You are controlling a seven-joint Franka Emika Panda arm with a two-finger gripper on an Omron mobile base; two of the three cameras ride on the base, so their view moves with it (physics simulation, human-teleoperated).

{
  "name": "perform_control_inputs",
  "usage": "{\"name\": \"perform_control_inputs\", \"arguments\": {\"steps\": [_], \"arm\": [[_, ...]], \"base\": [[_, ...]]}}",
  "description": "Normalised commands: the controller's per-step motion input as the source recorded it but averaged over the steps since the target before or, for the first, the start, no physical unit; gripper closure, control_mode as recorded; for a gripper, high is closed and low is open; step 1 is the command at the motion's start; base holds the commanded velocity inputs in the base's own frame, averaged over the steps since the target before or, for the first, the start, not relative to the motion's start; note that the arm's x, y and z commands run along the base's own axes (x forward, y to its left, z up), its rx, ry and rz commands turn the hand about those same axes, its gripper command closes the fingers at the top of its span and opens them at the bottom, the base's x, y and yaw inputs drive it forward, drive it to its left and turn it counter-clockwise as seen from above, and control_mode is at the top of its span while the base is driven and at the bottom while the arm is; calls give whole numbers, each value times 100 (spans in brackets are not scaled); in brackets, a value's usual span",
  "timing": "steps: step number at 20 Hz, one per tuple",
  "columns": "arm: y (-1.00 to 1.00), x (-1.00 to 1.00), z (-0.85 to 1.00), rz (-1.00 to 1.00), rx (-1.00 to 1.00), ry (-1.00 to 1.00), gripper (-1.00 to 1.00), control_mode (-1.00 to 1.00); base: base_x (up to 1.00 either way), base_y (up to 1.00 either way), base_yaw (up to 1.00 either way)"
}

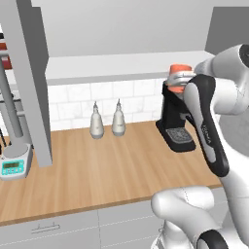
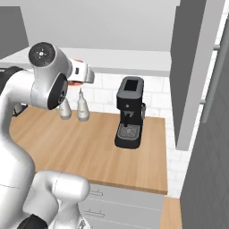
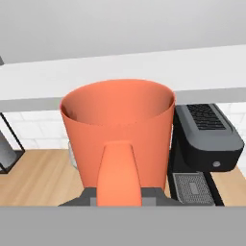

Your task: Gather all objects into one cabinet and sort the glasses and bowls to opposite sides.

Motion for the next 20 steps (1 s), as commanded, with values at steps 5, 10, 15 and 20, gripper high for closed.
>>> {"name": "perform_control_inputs", "arguments": {"steps": [5,10,15,20], "arm": [[0,-26,-3,0,0,9,100,-100],[0,-25,-31,0,0,2,100,-100],[0,-28,-26,-1,0,0,100,-100],[0,-21,-16,0,0,0,100,-100]], "base": [[0,0,0],[0,0,0],[0,0,0],[0,0,0]]}}
